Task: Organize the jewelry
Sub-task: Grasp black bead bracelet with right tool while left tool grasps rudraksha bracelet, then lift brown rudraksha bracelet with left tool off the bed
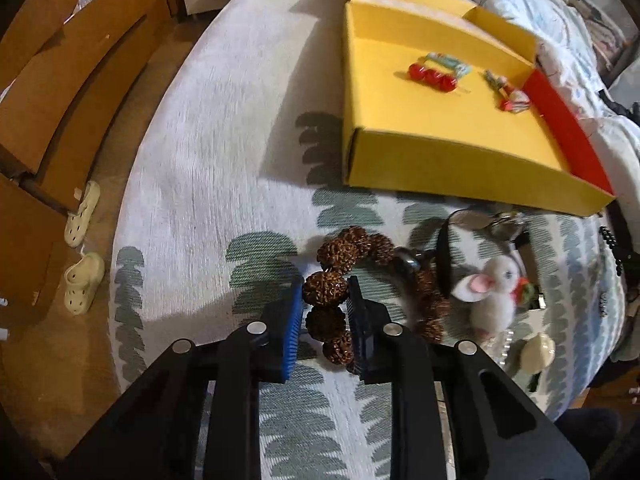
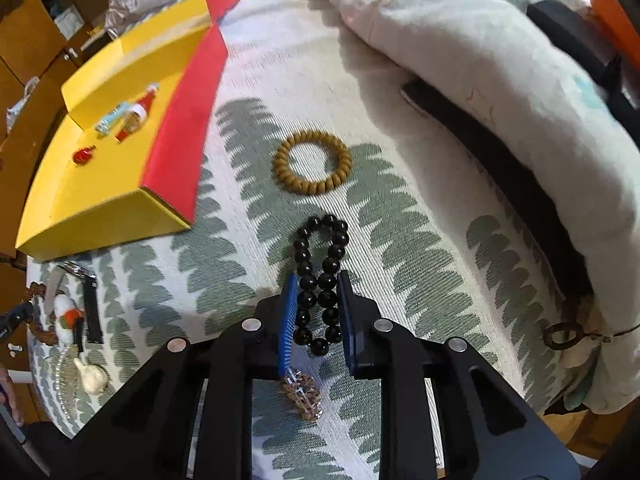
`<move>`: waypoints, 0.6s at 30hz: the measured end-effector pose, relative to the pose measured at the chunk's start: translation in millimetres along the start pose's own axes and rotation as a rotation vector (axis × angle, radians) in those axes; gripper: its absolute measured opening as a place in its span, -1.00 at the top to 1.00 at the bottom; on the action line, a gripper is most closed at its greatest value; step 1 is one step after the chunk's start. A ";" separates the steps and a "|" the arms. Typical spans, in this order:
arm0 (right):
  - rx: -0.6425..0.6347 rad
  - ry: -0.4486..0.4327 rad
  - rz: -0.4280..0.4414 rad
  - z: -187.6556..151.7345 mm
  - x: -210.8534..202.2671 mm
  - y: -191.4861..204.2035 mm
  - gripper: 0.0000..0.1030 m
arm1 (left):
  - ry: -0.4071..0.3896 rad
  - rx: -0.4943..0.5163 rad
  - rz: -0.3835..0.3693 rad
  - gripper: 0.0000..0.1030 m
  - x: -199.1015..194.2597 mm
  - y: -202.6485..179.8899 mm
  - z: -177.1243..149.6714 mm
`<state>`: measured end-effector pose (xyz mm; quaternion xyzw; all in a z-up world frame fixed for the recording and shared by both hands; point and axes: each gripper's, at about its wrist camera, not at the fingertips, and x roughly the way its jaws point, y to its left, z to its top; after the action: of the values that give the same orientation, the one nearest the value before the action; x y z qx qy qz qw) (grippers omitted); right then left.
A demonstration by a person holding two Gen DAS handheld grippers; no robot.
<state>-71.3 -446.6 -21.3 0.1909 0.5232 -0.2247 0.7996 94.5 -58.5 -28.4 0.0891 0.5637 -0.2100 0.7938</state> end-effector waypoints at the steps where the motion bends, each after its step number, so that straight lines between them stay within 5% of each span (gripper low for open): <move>1: -0.001 -0.012 0.005 -0.2 -4.9 0.9 0.60 | -0.011 0.006 -0.009 0.58 -4.8 -2.8 -0.7; 3: -0.006 -0.026 0.031 -0.1 -12.7 3.4 0.94 | -0.030 0.010 -0.028 0.58 -12.9 -6.2 -2.0; 12: -0.038 0.003 0.021 -3.6 -6.0 8.7 0.94 | -0.084 0.028 -0.070 0.58 -31.9 -18.6 -0.4; 18: -0.050 0.056 -0.013 -4.8 16.1 12.8 0.73 | -0.082 0.019 -0.074 0.58 -30.2 -16.9 -0.3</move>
<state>-62.1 -436.0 -37.1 0.1736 0.5521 -0.2113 0.7877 78.6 -66.4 1.3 0.0672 0.5318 -0.2482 0.8069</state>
